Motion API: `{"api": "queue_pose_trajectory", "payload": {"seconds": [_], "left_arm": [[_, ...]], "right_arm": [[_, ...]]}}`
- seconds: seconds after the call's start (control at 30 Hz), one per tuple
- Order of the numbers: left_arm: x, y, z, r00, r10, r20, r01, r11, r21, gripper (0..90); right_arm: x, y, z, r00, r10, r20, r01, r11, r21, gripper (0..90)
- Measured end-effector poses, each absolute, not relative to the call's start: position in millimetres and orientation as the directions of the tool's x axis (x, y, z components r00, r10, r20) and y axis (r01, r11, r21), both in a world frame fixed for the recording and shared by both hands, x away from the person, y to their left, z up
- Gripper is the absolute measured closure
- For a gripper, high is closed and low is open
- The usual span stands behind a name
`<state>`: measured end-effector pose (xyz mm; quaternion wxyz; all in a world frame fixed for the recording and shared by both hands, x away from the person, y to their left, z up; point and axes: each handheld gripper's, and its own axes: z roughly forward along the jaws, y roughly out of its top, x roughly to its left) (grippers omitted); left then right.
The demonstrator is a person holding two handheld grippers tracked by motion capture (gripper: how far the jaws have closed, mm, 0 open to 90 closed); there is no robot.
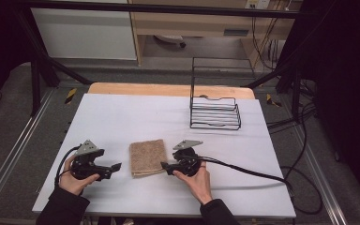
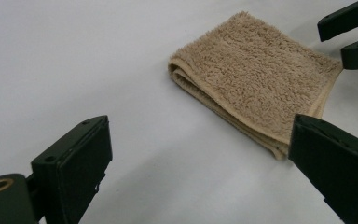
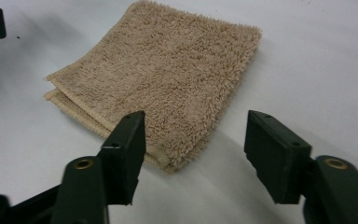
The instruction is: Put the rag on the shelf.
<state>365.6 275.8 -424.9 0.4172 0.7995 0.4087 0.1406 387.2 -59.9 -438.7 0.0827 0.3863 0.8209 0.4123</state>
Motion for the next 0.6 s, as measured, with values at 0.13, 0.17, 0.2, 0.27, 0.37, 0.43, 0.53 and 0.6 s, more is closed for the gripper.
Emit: {"api": "queue_pose_trajectory", "payload": {"seconds": [0.13,0.17,0.2,0.27,0.37,0.43,0.53,0.6], "left_arm": [[366,275,-426,0.626,0.772,-0.115,0.539,-0.321,0.779,6.2],[366,275,-426,0.626,0.771,-0.115,0.539,-0.321,0.779,6.3],[366,275,-426,0.626,0.771,-0.114,0.539,-0.322,0.778,6.3],[366,275,-427,0.624,0.773,-0.118,0.542,-0.318,0.778,6.4],[366,275,-427,0.624,0.773,-0.115,0.542,-0.322,0.776,6.4],[366,275,-427,0.626,0.772,-0.112,0.542,-0.327,0.774,6.5],[366,275,-427,0.623,0.774,-0.114,0.543,-0.322,0.776,6.5],[366,275,-427,0.622,0.774,-0.116,0.544,-0.321,0.776,6.6]], "right_arm": [[388,-56,-444,-0.673,0.714,0.194,0.588,0.357,0.726,49.6],[388,-55,-445,-0.671,0.715,0.197,0.593,0.357,0.722,51.8],[388,-55,-446,-0.669,0.717,0.197,0.595,0.357,0.72,54.1],[386,-54,-447,-0.666,0.716,0.209,0.607,0.357,0.71,59.0],[386,-53,-449,-0.665,0.715,0.216,0.613,0.357,0.705,63.2],[385,-53,-450,-0.665,0.712,0.224,0.616,0.354,0.704,67.0],[384,-52,-451,-0.66,0.713,0.237,0.625,0.346,0.7,71.1],[383,-51,-451,-0.657,0.714,0.243,0.63,0.343,0.697,72.6]]}}
